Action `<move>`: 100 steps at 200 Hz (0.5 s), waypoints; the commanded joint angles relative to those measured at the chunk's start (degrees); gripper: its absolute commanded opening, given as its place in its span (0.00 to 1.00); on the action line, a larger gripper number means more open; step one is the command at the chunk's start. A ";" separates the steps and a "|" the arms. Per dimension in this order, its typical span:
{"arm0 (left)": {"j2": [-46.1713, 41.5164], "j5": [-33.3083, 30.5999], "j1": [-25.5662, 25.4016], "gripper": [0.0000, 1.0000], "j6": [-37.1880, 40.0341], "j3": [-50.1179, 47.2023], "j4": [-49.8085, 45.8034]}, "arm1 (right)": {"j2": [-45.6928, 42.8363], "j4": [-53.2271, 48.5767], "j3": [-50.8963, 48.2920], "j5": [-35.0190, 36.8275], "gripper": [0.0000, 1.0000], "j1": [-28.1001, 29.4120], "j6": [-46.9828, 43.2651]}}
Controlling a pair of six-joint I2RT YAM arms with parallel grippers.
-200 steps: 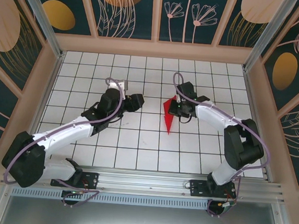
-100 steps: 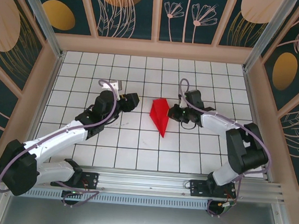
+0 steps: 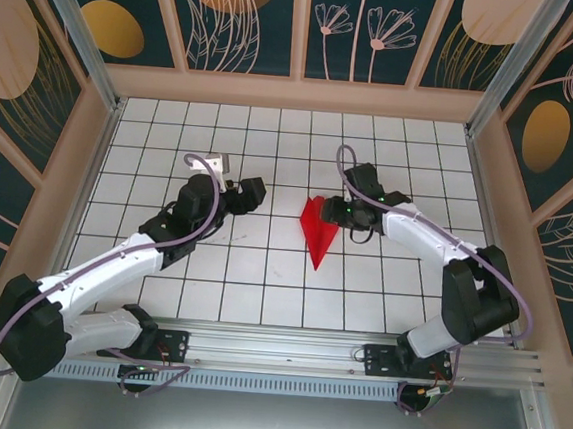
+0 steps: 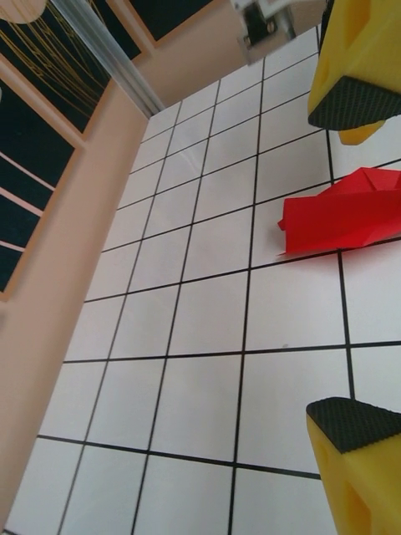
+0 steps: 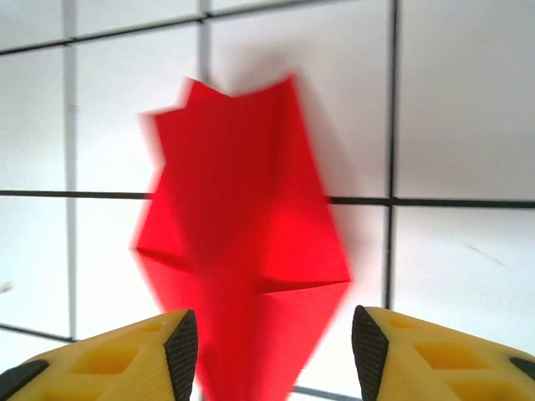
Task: Fold a paper plane with a square sheet of paper (fold left side to right side)
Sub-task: Pick up the paper plane at the center of the table.
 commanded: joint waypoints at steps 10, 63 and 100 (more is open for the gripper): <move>-1.88 -2.22 0.36 0.88 1.42 -0.58 -0.47 | 0.64 -5.46 0.23 0.91 0.59 3.99 2.83; -2.24 -2.40 0.36 0.89 1.64 -0.98 -1.09 | 8.11 -4.90 1.56 1.69 0.58 7.26 5.94; -1.99 -2.22 0.36 0.89 1.43 -1.07 -1.17 | 11.11 -4.78 1.47 1.41 0.49 7.91 6.99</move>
